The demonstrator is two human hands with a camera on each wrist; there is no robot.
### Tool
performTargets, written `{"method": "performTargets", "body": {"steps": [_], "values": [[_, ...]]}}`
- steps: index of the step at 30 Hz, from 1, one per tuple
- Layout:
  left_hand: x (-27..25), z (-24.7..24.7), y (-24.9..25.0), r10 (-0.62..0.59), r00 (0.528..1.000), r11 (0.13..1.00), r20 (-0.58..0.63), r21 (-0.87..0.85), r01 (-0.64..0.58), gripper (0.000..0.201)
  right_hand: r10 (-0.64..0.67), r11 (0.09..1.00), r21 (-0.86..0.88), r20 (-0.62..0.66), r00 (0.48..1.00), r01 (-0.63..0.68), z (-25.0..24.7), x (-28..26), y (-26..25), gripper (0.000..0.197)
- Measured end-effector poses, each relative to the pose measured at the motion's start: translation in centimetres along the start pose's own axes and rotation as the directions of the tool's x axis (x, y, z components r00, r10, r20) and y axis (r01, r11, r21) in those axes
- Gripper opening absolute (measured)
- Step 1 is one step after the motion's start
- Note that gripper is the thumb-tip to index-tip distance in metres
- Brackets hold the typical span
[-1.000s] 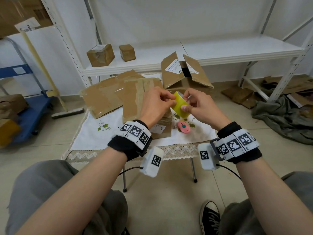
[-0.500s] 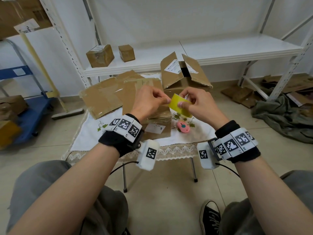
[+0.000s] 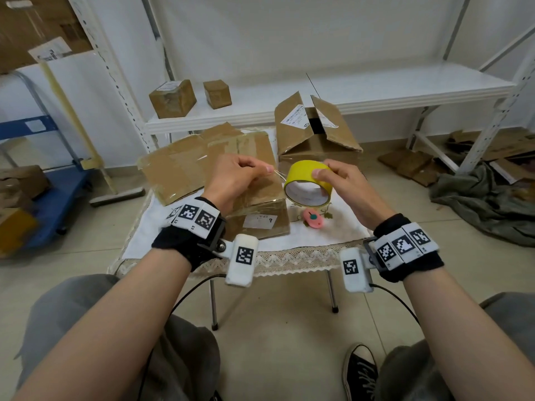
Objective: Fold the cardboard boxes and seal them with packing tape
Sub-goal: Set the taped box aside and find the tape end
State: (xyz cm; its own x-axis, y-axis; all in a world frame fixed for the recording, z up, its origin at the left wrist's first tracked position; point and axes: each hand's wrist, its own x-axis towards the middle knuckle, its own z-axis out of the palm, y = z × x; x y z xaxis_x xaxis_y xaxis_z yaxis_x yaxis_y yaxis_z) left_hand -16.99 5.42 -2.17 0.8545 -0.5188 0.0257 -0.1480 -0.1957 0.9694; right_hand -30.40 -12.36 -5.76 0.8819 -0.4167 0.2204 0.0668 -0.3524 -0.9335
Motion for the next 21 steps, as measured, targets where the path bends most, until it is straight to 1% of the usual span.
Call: {"method": "performTargets", "body": {"steps": [2,5,7,9,10,11,13,15,18,21], "values": [[0.0,-0.3,0.1,-0.015,1.000,1.000,0.014,-0.023,0.015,0.002,-0.020,1.000,0.024,-0.004,1.000,0.020,-0.1,0.1,0.0,0.025],[-0.4,-0.4,0.4,0.033,0.999,0.996,0.015,0.084,-0.034,0.003,-0.040,0.999,-0.004,0.001,0.999,0.040,-0.3,0.3,-0.1,0.023],[-0.7,-0.8,0.5,0.016,1.000,0.994,0.002,0.111,-0.016,0.003,-0.045,0.997,-0.058,-0.002,0.999,0.045,-0.7,0.5,0.0,0.028],[-0.7,-1.7,0.5,-0.039,0.999,0.995,-0.007,0.088,0.040,0.006,-0.063,0.977,-0.208,-0.077,0.995,0.046,-0.9,0.4,0.4,0.038],[-0.8,-2.2,0.5,-0.054,0.999,0.995,-0.009,0.086,0.054,0.007,-0.075,0.964,-0.262,-0.129,0.989,0.039,-0.8,0.3,0.6,0.043],[-0.8,-2.7,0.4,-0.051,0.998,0.994,-0.021,0.097,0.053,0.006,-0.085,0.961,-0.273,-0.162,0.983,0.038,-0.7,0.1,0.7,0.047],[-0.9,-3.6,0.0,-0.010,0.998,0.994,-0.064,0.112,0.017,0.007,-0.096,0.968,-0.244,-0.166,0.981,0.053,-0.4,0.0,0.5,0.049],[-1.1,-4.3,-0.5,0.015,0.995,0.994,-0.097,0.106,-0.005,0.007,-0.080,0.980,-0.194,-0.137,0.987,0.052,-0.4,0.1,0.1,0.046],[-1.5,-5.2,-1.1,0.024,0.994,0.997,-0.108,0.070,-0.017,0.004,-0.053,0.987,-0.153,-0.077,0.996,0.041,-0.5,0.2,-0.3,0.036],[-1.7,-6.0,-1.6,0.031,0.992,0.998,-0.122,0.050,-0.025,0.004,-0.029,0.996,-0.087,-0.058,0.998,0.024,-0.2,0.1,-0.4,0.028]]}}
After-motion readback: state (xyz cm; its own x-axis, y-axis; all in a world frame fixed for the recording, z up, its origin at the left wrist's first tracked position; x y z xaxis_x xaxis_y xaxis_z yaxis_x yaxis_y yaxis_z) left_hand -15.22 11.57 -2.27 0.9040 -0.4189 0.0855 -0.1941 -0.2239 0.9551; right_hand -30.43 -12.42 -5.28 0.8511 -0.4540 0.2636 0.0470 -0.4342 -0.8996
